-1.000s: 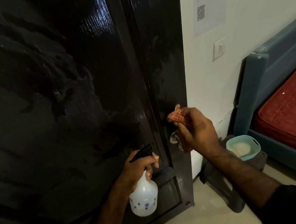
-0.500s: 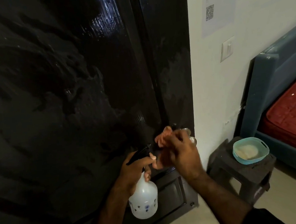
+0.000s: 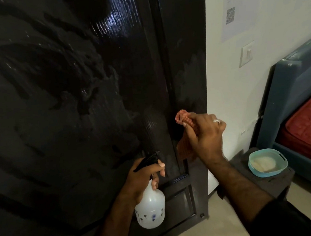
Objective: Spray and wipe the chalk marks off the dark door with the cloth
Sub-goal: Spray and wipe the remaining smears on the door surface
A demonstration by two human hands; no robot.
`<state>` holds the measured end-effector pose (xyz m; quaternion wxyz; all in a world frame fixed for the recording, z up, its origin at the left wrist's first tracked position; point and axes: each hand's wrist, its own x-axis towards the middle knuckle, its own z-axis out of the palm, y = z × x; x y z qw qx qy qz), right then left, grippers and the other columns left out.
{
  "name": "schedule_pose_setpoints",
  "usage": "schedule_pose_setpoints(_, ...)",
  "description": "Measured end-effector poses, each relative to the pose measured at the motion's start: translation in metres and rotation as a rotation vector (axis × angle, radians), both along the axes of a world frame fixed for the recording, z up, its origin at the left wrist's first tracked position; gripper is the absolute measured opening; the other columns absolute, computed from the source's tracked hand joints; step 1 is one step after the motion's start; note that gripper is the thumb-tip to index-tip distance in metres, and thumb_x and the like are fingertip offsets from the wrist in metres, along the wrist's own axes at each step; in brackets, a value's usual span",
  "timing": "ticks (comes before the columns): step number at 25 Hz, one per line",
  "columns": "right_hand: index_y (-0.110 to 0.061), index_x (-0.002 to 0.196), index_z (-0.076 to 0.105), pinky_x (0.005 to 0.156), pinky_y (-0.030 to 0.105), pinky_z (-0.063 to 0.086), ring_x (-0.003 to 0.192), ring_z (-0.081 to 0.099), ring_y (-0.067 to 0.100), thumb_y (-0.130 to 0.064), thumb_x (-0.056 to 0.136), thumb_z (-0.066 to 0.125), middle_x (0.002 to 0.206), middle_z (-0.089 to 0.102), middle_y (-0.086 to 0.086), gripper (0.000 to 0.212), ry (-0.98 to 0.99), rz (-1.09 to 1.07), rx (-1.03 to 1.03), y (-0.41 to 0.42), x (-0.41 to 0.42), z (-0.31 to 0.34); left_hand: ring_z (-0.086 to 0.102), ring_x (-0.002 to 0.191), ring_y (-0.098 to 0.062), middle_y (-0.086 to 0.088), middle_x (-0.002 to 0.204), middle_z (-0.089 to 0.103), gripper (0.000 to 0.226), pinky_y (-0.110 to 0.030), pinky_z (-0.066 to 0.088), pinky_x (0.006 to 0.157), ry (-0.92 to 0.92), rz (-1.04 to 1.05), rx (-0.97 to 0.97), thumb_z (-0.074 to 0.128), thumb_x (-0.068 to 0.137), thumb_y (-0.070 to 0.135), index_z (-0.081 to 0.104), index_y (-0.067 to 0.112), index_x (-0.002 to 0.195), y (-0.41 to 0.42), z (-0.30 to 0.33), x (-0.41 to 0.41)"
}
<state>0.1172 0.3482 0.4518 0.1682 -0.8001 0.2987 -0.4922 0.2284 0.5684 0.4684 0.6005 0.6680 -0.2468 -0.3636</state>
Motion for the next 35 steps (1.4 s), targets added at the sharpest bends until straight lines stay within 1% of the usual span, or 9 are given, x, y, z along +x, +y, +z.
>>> schedule_pose_setpoints(4,-0.023,0.130,0.068,0.099,0.047,0.039,0.116,0.056,0.030,-0.021,0.092,0.077,0.127,0.058,0.010,0.039,0.137,0.040,-0.002,-0.010,0.005,-0.027,0.046,0.050,-0.024,-0.016,0.073,0.067,0.024,-0.032,0.044,0.052,0.004,0.002,0.029,0.078,0.085,0.017,0.067,-0.002,0.093,-0.003,-0.001,-0.008)
schedule_pose_setpoints(9,-0.031,0.129,0.063,0.088,0.043,0.058,0.101,0.065,0.030,-0.029,0.097,0.073,0.120,0.060,0.005,0.033,0.261,0.095,0.213,-0.014,-0.013,-0.052,0.046,0.048,-0.021,-0.018,0.079,0.067,0.011,-0.030,0.044,0.050,-0.006,-0.045,0.010,0.070,0.095,0.009,0.068,0.000,0.089,-0.021,0.010,-0.010)
schedule_pose_setpoints(16,-0.032,0.127,0.067,0.083,0.034,0.053,0.100,0.067,0.028,-0.032,0.093,0.073,0.113,0.064,0.001,0.034,0.415,0.175,0.247,-0.019,-0.046,-0.038,0.047,0.046,-0.021,-0.022,0.082,0.069,0.027,-0.030,0.041,0.050,-0.010,-0.024,-0.014,0.079,0.088,0.014,0.068,-0.006,0.102,-0.070,0.025,-0.037)
schedule_pose_setpoints(20,-0.040,0.104,0.060,0.072,0.035,0.061,0.083,0.071,0.010,-0.037,0.086,0.085,0.095,0.071,-0.016,0.031,0.127,0.225,0.534,-0.019,-0.080,-0.010,0.042,0.043,-0.023,-0.021,0.066,0.057,0.035,-0.034,0.035,0.050,-0.098,-0.079,-0.020,0.074,0.080,0.017,0.060,-0.014,0.079,-0.087,0.034,-0.059)
schedule_pose_setpoints(24,-0.020,0.106,0.065,0.074,0.019,0.054,0.090,0.057,0.003,-0.014,0.090,0.082,0.108,0.060,-0.004,0.024,-0.257,0.190,0.046,-0.009,-0.102,0.057,0.046,0.047,-0.024,-0.023,0.078,0.066,0.028,-0.034,0.041,0.053,-0.107,-0.115,-0.131,0.072,0.084,0.016,0.065,-0.010,0.091,-0.084,0.039,-0.080)
schedule_pose_setpoints(27,-0.013,0.116,0.065,0.082,0.012,0.048,0.107,0.051,0.012,-0.009,0.092,0.078,0.120,0.049,0.010,0.029,-0.419,0.172,-0.220,-0.020,-0.100,0.093,0.048,0.049,-0.026,-0.028,0.086,0.068,0.025,-0.034,0.045,0.054,-0.112,-0.100,-0.236,0.069,0.088,0.014,0.066,-0.009,0.095,-0.074,0.040,-0.091)
schedule_pose_setpoints(29,-0.017,0.125,0.062,0.083,0.017,0.048,0.111,0.048,0.016,-0.010,0.090,0.078,0.123,0.046,0.010,0.039,-0.349,0.205,-0.242,-0.026,-0.099,0.070,0.048,0.047,-0.025,-0.030,0.083,0.067,0.023,-0.033,0.045,0.053,-0.127,-0.062,-0.243,0.069,0.087,0.015,0.067,-0.008,0.092,-0.069,0.040,-0.095)
schedule_pose_setpoints(33,-0.017,0.126,0.065,0.072,0.039,0.061,0.103,0.057,0.024,-0.019,0.084,0.088,0.124,0.052,0.011,0.048,0.122,0.417,-0.362,-0.015,-0.123,-0.042,0.048,0.048,-0.022,-0.034,0.085,0.064,0.020,-0.031,0.044,0.052,-0.110,-0.040,-0.225,0.071,0.089,0.016,0.070,-0.004,0.089,-0.057,0.042,-0.100)
schedule_pose_setpoints(35,-0.015,0.120,0.067,0.071,0.042,0.061,0.101,0.059,0.026,-0.012,0.081,0.089,0.123,0.054,0.011,0.045,0.133,0.475,-0.355,-0.026,-0.123,-0.029,0.048,0.047,-0.020,-0.029,0.088,0.066,0.017,-0.030,0.044,0.050,-0.087,-0.025,-0.231,0.071,0.089,0.014,0.070,-0.003,0.091,-0.051,0.047,-0.099)
